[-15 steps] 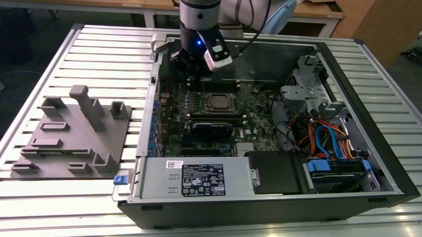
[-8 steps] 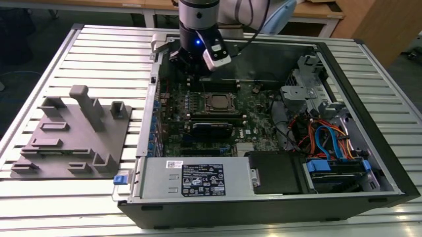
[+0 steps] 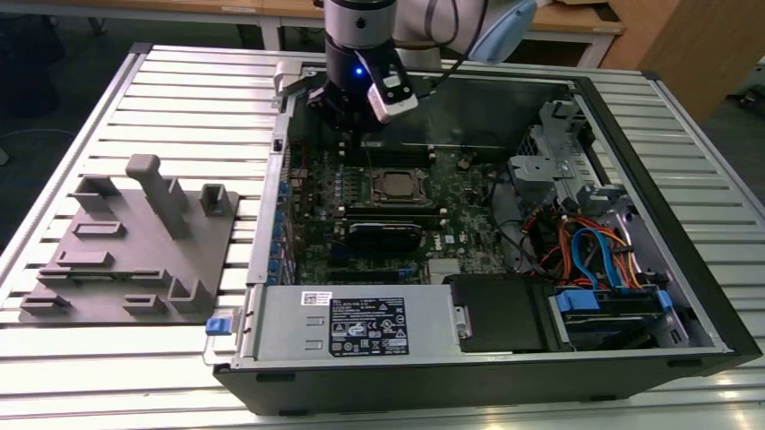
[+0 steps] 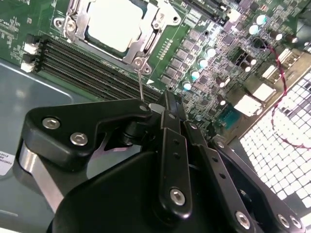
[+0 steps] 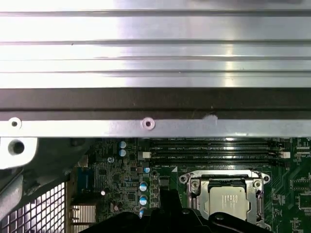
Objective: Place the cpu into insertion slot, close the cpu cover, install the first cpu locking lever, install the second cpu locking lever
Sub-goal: 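Install the first cpu locking lever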
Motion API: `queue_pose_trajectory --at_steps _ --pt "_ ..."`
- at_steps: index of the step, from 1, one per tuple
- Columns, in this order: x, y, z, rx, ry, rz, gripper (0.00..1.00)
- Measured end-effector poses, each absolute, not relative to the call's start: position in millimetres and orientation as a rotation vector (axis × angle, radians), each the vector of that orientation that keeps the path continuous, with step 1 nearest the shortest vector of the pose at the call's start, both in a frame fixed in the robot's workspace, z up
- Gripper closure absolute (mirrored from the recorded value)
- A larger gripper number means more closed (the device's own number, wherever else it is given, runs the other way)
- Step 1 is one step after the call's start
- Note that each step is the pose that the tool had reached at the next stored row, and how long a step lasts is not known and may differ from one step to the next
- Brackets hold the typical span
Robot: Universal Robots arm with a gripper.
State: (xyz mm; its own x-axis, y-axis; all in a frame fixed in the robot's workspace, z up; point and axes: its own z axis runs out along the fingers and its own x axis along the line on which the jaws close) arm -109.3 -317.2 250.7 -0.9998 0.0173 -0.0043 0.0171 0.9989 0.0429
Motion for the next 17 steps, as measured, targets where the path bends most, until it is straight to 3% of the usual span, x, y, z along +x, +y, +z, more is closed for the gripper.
queue_pose_trajectory --at_steps 17 --pt "-105.3 -308.7 250.7 0.027 3.136 0.067 0.9"
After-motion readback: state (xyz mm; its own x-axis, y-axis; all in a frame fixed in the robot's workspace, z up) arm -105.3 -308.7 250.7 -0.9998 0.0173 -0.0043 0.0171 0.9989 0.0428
